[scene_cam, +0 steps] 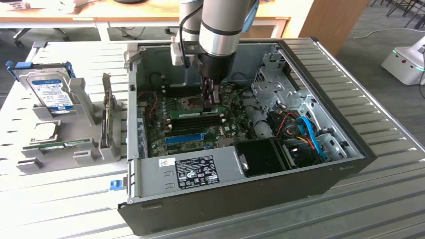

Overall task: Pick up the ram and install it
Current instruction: 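Insert the ram into the slot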

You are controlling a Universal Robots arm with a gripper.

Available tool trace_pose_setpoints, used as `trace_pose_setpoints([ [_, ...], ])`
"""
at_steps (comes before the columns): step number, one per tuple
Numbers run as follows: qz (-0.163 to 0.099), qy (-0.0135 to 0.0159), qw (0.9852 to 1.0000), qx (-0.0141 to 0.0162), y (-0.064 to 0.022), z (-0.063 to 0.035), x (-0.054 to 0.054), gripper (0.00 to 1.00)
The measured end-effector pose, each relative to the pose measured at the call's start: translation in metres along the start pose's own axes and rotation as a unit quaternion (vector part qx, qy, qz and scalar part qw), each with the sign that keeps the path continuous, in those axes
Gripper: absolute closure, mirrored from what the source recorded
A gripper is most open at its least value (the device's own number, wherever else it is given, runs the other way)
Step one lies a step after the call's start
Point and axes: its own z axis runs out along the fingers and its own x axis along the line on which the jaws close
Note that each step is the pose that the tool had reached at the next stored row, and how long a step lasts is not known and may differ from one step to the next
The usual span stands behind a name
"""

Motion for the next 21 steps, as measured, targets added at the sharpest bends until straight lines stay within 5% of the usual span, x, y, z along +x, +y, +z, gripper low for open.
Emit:
trace_pose_setpoints([
  [21,0.0,-0.0001,1.0,0.0001,-0.0031,0.0071,0.0,0.88],
])
